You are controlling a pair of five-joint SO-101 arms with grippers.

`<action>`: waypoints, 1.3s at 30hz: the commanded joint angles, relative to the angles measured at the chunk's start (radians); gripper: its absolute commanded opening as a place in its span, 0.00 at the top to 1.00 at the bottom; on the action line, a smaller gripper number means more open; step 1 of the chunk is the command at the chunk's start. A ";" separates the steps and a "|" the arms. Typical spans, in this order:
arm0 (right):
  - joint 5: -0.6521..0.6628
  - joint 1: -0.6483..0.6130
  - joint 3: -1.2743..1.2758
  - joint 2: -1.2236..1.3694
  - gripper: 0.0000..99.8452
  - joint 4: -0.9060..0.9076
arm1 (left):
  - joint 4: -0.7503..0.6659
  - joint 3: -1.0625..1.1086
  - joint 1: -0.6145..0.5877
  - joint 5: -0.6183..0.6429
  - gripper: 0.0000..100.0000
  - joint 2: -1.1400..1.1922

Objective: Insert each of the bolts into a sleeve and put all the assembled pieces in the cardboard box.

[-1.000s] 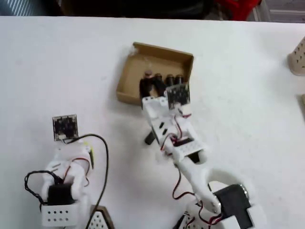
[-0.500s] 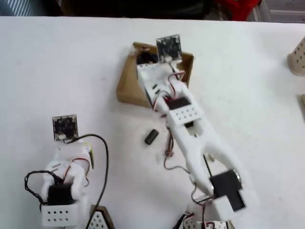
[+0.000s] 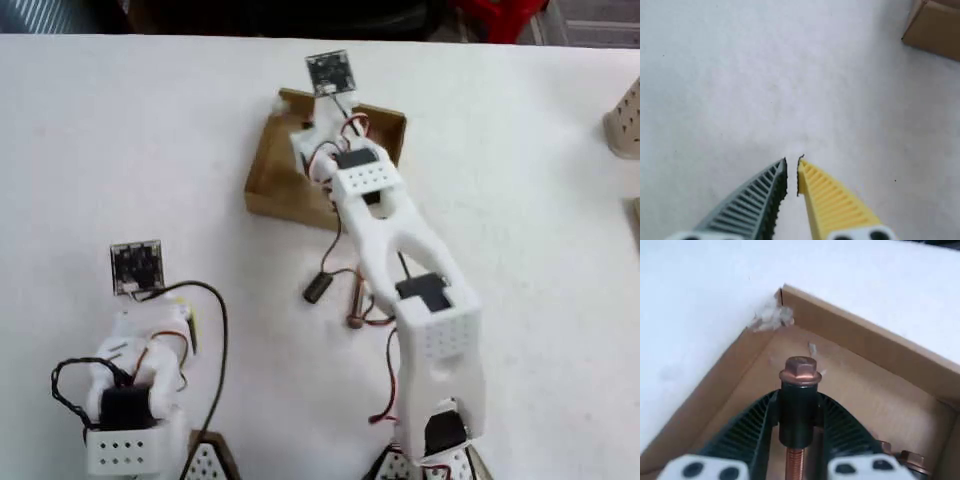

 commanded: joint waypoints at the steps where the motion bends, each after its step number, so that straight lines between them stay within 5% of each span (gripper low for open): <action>1: 0.069 0.004 -0.176 0.054 0.98 0.102 | 0.000 -0.003 -0.008 -0.011 0.93 -0.012; 13: 0.074 -0.002 -0.486 0.177 0.98 0.446 | -0.002 -0.003 -0.008 -0.011 0.93 -0.012; 21: 0.075 -0.030 -0.503 0.170 0.80 0.544 | -0.002 -0.003 -0.008 -0.012 0.93 -0.012; 27: 0.074 -0.019 -0.499 0.110 0.84 0.565 | -0.002 -0.003 -0.010 -0.012 0.93 -0.012; 39: 0.074 -0.005 -0.497 -0.073 0.97 1.036 | -0.002 -0.003 -0.010 -0.012 0.93 -0.012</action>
